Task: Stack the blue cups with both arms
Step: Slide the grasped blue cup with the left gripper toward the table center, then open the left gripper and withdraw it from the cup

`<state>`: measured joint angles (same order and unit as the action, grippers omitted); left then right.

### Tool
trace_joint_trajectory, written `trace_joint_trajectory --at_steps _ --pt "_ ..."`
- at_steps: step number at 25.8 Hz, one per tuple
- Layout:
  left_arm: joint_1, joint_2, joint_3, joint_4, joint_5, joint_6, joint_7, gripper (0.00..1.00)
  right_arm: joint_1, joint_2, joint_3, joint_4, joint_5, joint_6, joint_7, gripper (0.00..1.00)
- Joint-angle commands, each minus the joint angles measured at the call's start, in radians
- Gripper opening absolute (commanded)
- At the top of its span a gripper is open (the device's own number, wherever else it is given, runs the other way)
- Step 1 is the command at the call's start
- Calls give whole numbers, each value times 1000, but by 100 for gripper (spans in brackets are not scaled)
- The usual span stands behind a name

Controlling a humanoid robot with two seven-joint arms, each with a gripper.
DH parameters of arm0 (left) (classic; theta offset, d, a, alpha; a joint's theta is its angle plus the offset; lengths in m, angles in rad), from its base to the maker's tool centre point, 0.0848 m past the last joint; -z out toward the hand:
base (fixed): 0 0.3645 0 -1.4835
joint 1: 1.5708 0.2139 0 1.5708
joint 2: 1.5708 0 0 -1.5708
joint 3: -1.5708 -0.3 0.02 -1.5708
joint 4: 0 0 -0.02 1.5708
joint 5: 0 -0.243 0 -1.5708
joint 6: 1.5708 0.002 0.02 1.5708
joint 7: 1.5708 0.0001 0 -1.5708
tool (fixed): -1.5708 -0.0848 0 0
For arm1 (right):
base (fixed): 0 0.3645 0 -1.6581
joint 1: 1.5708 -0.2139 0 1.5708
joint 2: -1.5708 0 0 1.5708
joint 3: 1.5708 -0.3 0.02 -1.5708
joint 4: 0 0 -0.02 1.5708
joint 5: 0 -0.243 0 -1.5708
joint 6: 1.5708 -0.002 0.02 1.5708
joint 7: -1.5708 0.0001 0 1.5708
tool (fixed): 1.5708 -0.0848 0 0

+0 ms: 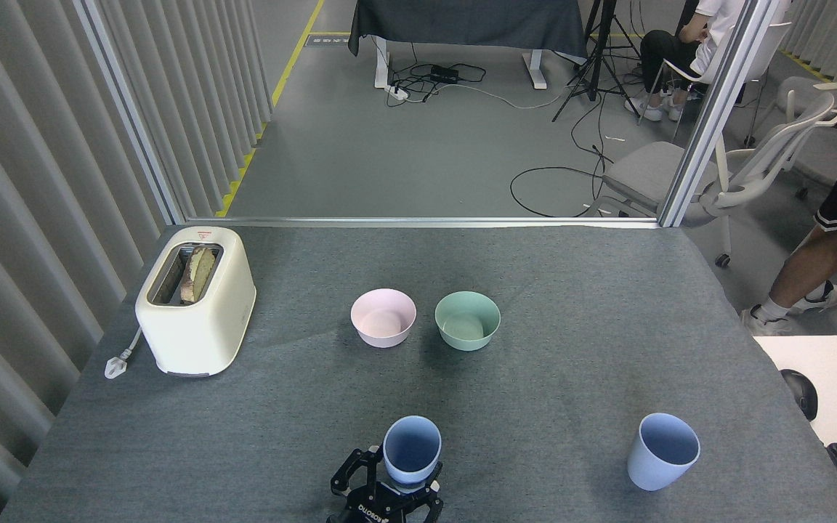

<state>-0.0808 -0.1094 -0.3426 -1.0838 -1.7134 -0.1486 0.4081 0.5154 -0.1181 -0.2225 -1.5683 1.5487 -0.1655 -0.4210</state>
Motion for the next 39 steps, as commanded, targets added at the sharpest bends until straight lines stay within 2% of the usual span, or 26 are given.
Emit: trace_joint_trajectory --at_steps 1,3,7,14,19,25,30,33,35,39 --pt "-1 -1 -1 5 0 4 -2 61 -2 0 6 2 1 0 -1 100" --pt "-1 -1 -1 7 0 4 -2 66 -2 0 6 4 -1 0 -1 100" --pt "1 -1 0 9 1 7 0 98 -5 0 5 8 -1 0 -1 100" --pt "19 5 4 1 1 -3 -2 100 -5 0 6 13 -1 6 -2 100" --pt "82 17 17 -48 3 0 -2 100 -5 0 6 14 -1 7 -4 100" --pt "217 50 100 -163 3 -3 -2 100 -6 0 11 14 -1 6 -4 100" --pt "363 119 198 -320 51 -6 -2 100 -12 -17 6 16 -1 1 2 100" --pt "418 152 238 -367 127 -5 -2 100 -80 -38 5 51 1 3 57 100" --pt "431 157 257 -367 162 -3 -2 100 -140 -74 5 99 2 3 125 100" --pt "441 157 266 -369 166 -3 0 100 -241 -140 12 149 2 -5 145 100"
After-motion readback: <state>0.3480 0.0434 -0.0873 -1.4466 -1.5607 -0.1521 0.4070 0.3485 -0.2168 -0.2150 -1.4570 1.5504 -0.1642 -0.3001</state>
